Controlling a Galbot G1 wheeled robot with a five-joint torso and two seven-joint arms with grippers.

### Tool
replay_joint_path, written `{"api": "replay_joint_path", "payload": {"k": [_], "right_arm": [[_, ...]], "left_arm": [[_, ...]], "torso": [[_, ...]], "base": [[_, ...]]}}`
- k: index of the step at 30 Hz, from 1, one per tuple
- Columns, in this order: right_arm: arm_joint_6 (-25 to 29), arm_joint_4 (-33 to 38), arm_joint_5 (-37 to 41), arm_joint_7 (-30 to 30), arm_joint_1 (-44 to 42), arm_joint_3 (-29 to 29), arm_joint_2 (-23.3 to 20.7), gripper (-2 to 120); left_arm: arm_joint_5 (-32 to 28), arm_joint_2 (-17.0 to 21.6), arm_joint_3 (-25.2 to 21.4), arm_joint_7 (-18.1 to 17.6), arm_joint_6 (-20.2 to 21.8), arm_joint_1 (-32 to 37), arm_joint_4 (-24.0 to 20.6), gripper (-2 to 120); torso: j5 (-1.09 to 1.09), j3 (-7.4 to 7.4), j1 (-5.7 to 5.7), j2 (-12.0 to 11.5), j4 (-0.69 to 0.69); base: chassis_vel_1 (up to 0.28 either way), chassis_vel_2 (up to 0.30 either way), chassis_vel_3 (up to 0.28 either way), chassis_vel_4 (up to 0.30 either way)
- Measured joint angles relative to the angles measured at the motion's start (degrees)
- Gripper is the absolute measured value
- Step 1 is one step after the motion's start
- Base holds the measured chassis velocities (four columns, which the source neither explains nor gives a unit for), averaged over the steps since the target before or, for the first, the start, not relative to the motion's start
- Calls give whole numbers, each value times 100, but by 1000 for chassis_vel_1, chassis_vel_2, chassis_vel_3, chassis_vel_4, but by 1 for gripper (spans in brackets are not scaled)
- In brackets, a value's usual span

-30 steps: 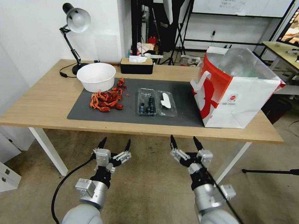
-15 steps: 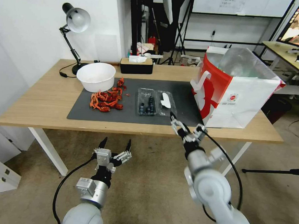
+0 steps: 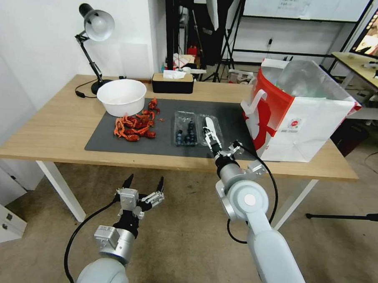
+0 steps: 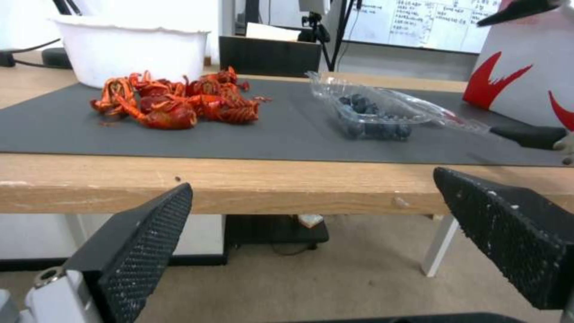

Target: Close the takeout container lid, then place the container into the takeout bag.

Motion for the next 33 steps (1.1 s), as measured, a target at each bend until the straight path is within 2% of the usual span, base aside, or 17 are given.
{"api": "replay_joint_path", "payload": {"k": [18, 33], "right_arm": [[-146, -346, 249, 431, 310, 92, 258, 100], [-145, -511, 312, 423, 424, 149, 260, 100]], "left_arm": [[21, 10, -11, -19, 15, 25, -21, 100], [51, -12, 5, -24, -1, 57, -11, 100]], "torso": [[0, 0, 0, 0, 0], [1, 0, 0, 0, 0]], "base": [[0, 0, 0, 0], [0, 0, 0, 0]]}}
